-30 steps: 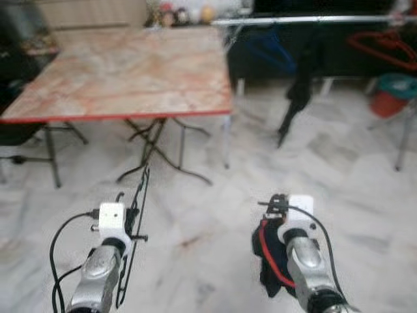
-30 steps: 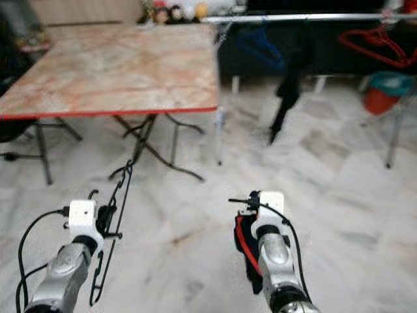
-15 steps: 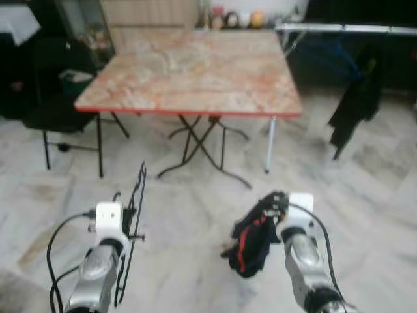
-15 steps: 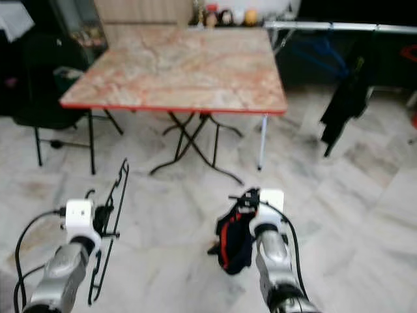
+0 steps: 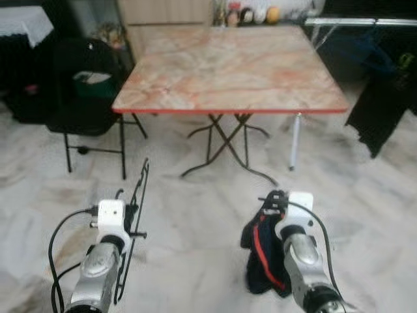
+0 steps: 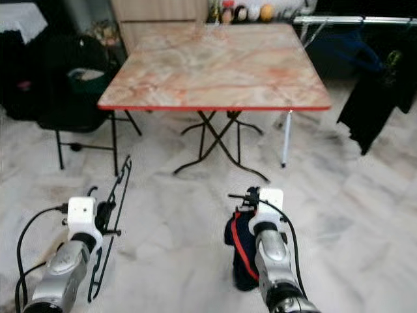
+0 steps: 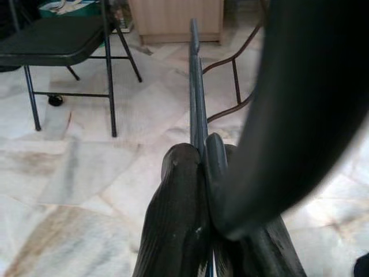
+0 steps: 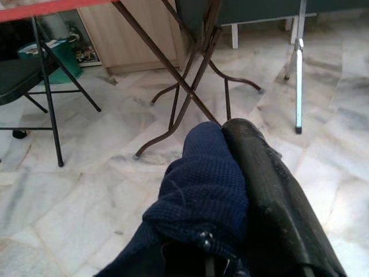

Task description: Hang hanger

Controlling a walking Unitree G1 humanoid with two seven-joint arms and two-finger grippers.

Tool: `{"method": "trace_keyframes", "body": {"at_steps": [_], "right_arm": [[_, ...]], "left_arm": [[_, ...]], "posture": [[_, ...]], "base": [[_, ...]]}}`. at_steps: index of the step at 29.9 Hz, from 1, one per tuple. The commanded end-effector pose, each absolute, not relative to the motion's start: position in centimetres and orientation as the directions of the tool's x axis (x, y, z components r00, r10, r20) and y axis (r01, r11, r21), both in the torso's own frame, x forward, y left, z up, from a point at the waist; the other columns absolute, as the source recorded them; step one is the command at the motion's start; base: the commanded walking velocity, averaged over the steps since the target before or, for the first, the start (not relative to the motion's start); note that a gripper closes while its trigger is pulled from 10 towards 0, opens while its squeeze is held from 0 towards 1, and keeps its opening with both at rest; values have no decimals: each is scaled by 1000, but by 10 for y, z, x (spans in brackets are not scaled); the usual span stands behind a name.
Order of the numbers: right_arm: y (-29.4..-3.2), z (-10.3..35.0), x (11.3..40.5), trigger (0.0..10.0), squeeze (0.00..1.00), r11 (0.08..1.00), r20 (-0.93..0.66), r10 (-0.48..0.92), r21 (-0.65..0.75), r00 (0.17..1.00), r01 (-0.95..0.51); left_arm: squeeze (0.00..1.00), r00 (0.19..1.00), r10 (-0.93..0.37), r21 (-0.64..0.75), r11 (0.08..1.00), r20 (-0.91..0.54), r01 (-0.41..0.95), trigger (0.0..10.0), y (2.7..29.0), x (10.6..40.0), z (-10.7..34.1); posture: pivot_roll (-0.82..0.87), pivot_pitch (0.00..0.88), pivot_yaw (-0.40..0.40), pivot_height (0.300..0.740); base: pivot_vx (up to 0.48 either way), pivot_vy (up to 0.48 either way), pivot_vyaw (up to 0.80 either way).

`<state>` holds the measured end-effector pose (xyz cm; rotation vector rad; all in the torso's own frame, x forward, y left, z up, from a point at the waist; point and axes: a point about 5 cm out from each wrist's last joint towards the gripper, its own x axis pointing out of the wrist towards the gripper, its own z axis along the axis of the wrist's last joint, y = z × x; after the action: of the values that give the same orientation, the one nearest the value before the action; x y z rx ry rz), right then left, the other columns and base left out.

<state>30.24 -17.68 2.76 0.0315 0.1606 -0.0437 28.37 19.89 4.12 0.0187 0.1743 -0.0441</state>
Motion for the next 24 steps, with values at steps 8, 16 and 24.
{"method": "trace_keyframes", "body": {"at_steps": [8, 16, 24], "right_arm": [[-175, 32, 306, 10000, 0, 998, -137, -40, 36, 990, 45], [-176, 33, 306, 10000, 0, 998, -134, -42, 35, 990, 47], [-182, 63, 318, 10000, 0, 999, 36, -46, -14, 998, 46]], "left_arm": [[0, 988, -77, 1, 997, -136, 78, 10000, 194, 284, 45], [0, 987, -81, 3, 997, -141, 82, 10000, 194, 283, 45], [0, 988, -76, 18, 997, -134, 79, 10000, 196, 281, 45]], "posture": [[54, 26, 38, 740], [54, 26, 38, 740], [59, 19, 36, 740]], "base": [[0, 0, 0], [0, 0, 0], [0, 0, 0]]}}
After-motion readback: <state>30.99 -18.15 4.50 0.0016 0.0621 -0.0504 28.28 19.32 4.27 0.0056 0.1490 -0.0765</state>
